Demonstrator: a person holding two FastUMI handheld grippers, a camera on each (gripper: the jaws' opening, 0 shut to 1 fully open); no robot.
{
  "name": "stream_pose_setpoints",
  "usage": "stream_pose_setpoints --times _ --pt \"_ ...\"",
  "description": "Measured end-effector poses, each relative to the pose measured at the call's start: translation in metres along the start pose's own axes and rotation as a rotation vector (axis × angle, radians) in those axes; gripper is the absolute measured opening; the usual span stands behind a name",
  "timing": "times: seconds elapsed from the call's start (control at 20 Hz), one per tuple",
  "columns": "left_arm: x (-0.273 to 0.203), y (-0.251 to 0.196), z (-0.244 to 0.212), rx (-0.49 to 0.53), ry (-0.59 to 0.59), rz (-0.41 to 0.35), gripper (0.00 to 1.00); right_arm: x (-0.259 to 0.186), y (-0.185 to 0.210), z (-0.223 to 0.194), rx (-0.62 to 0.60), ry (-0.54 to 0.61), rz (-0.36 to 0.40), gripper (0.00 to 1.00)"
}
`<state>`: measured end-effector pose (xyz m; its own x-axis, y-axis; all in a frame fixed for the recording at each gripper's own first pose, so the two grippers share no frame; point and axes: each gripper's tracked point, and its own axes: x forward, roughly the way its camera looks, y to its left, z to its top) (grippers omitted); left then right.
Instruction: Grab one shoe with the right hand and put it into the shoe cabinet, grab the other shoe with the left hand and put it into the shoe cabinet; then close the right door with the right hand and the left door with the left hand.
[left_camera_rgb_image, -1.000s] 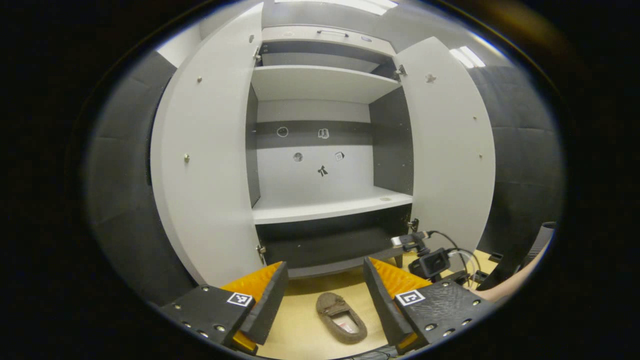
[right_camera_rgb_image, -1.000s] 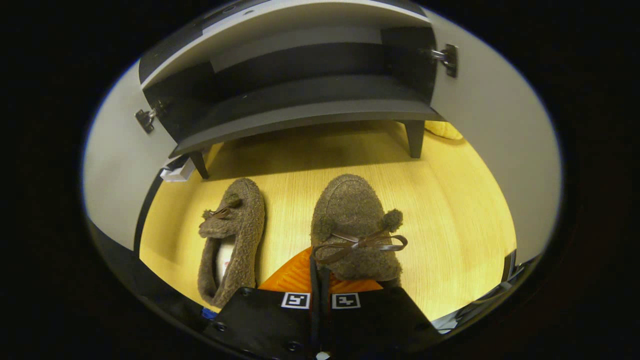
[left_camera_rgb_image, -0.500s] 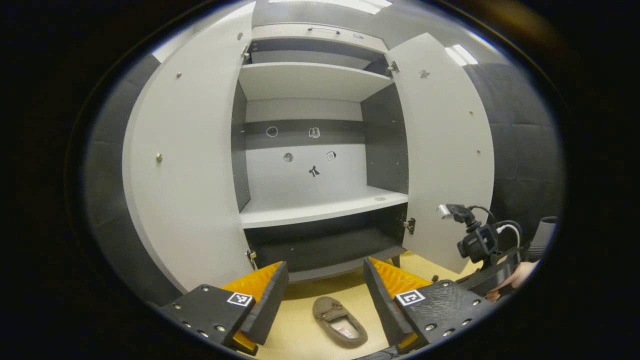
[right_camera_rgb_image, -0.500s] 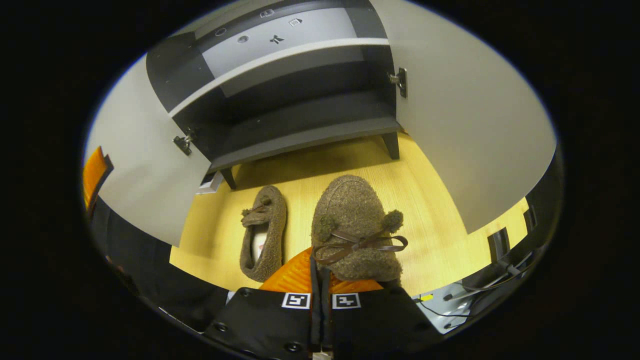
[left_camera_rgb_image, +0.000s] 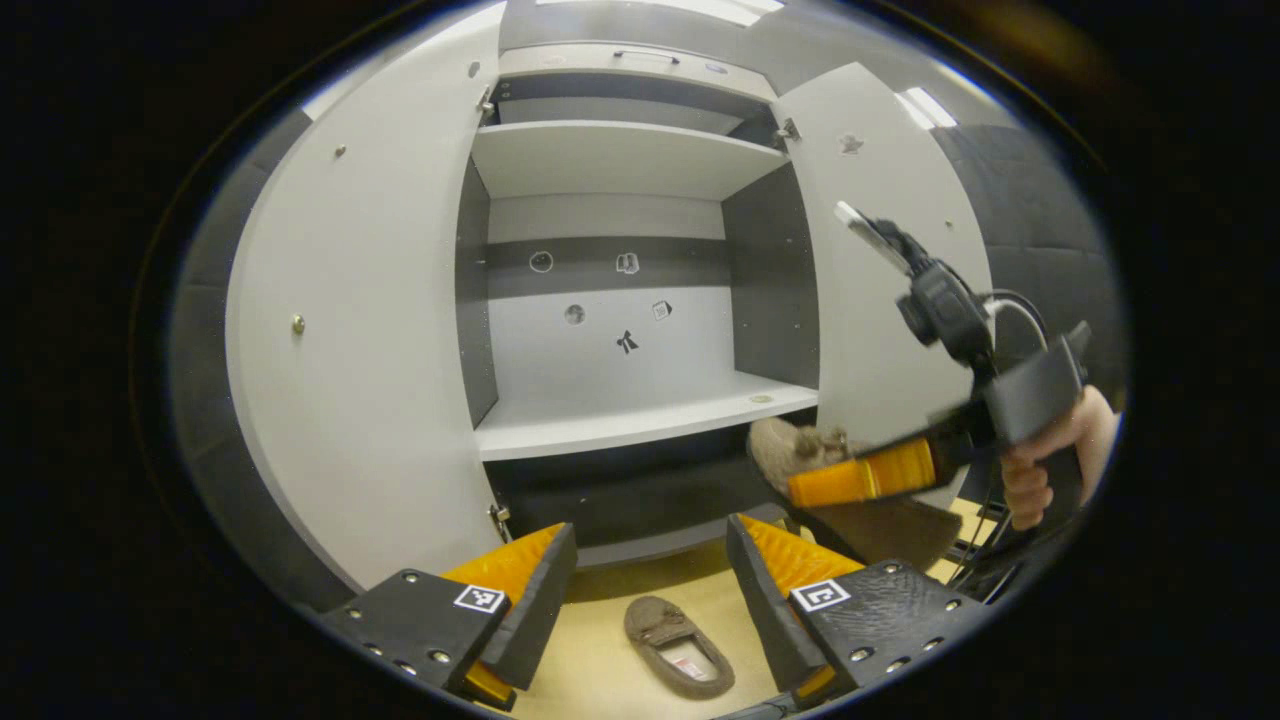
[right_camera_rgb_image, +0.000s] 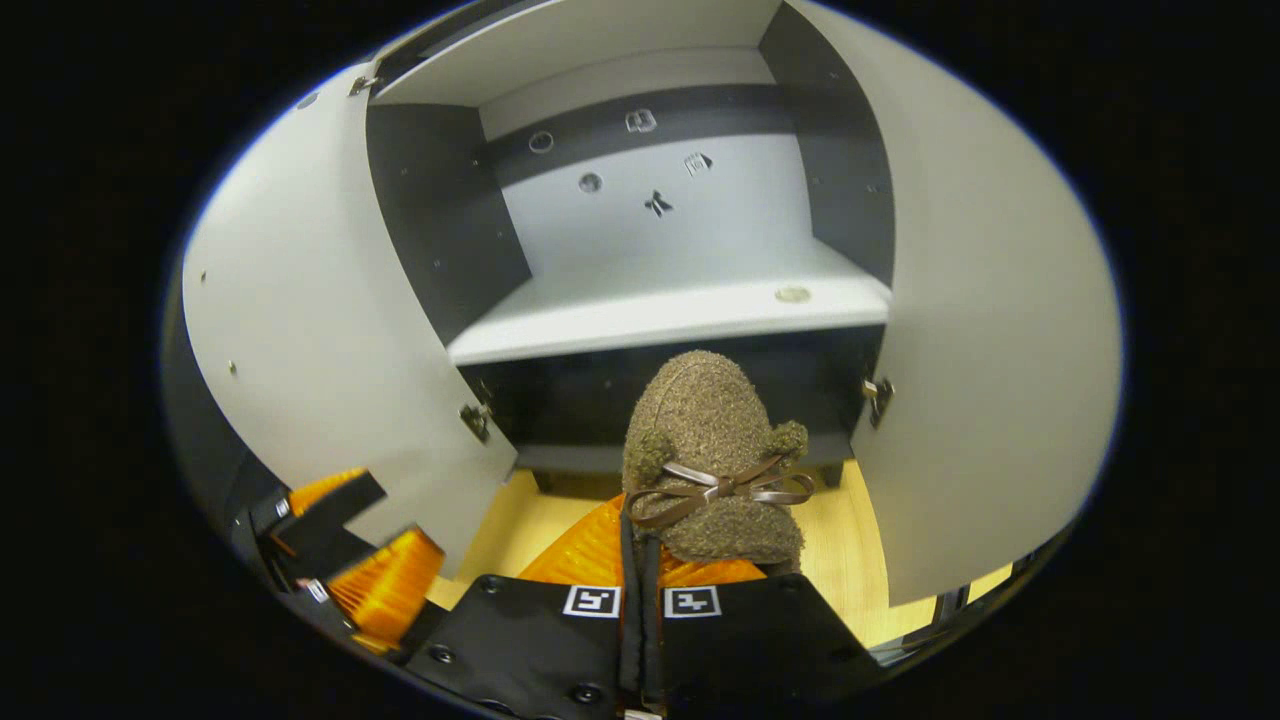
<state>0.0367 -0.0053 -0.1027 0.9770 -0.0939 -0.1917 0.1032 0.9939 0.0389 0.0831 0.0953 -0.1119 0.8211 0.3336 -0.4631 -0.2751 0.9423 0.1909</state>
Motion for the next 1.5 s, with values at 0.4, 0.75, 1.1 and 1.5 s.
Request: stream_pose_setpoints --times 0.4,0.75,1.1,1.5 --pt "-0.007 0.031 0.030 -0.019 -0.036 0.108 0.87 0.049 -0.008 0.170 -0.079 -0.222 0.013 0.02" --pt "-0.019 0.061 0.032 -0.039 0.021 0.296 0.87 0.140 -0.016 0.245 -0.120 -0.279 -0.007 0.02" --pt "-0.029 0.067 0.038 -0.034 0.018 0.397 0.87 0.202 -0.028 0.252 -0.134 -0.296 -0.051 0.00" --pt "-0.023 0.077 0.039 -0.069 0.014 0.425 0.87 0.226 -0.033 0.230 -0.145 -0.216 -0.072 0.11"
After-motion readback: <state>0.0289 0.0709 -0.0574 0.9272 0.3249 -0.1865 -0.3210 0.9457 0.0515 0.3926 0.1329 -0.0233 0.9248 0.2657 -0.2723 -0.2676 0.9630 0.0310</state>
